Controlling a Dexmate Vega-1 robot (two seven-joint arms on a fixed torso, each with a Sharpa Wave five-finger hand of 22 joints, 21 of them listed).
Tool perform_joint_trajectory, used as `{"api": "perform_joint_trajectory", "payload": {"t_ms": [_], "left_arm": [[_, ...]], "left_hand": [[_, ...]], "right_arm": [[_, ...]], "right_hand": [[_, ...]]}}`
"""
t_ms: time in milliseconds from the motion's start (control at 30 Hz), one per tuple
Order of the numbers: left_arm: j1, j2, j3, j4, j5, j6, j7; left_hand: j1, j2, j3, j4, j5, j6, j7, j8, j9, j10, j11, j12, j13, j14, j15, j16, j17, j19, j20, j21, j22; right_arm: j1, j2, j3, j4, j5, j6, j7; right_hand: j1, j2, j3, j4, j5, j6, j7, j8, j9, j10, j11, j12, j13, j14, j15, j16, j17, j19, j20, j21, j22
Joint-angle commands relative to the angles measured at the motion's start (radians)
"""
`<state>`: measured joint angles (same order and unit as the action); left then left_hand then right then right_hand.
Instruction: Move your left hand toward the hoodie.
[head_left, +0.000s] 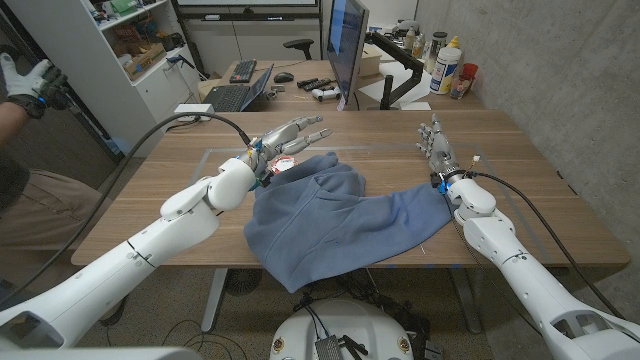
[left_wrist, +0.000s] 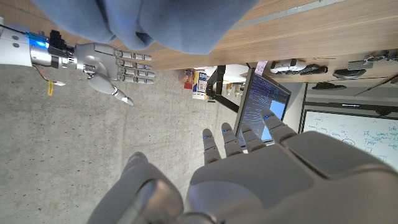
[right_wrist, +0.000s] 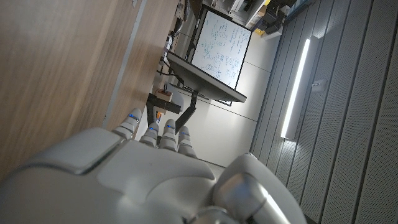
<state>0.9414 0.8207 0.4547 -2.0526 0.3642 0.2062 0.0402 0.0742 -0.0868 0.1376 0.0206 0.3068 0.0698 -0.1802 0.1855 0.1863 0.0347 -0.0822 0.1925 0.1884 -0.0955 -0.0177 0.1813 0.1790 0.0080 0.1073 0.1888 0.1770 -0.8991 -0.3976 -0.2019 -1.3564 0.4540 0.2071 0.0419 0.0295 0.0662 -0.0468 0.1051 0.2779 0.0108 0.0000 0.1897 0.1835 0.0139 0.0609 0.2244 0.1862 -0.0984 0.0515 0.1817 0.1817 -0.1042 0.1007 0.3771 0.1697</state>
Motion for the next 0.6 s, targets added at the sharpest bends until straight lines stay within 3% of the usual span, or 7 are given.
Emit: {"api": "perform_joint_trajectory", "payload": {"t_ms": [33,600], "left_arm": [[0.021,0.008,0.008,-0.038,0.061,0.024,-0.005],[0.041,-0.006,0.015,-0.054,0.085,0.048,-0.021]], "left_hand": [[-0.008,-0.001,-0.003,-0.004,-0.002,0.006,-0.005,0.008,0.002,0.001,0.002,0.006,0.002,-0.002,0.006,0.006,0.003,-0.001,0.007,0.005,0.003],[-0.008,0.0,-0.005,-0.005,-0.001,0.007,-0.005,0.009,0.001,0.002,0.003,0.007,0.002,-0.003,0.006,0.006,0.003,0.001,0.005,0.007,0.004]], "right_arm": [[-0.008,-0.007,0.003,-0.001,-0.008,0.006,-0.003],[-0.026,-0.015,0.014,-0.009,0.003,0.016,-0.003]], "right_hand": [[0.0,0.005,-0.002,0.003,0.008,0.002,-0.006,0.003,0.003,0.007,0.004,0.003,0.002,-0.002,-0.006,0.004,0.0,0.002,-0.002,-0.004,0.005],[-0.002,0.006,-0.005,0.005,0.008,0.003,-0.006,0.003,0.003,0.013,0.004,0.005,0.002,-0.003,-0.007,0.005,0.0,0.004,-0.003,-0.011,0.006]]}}
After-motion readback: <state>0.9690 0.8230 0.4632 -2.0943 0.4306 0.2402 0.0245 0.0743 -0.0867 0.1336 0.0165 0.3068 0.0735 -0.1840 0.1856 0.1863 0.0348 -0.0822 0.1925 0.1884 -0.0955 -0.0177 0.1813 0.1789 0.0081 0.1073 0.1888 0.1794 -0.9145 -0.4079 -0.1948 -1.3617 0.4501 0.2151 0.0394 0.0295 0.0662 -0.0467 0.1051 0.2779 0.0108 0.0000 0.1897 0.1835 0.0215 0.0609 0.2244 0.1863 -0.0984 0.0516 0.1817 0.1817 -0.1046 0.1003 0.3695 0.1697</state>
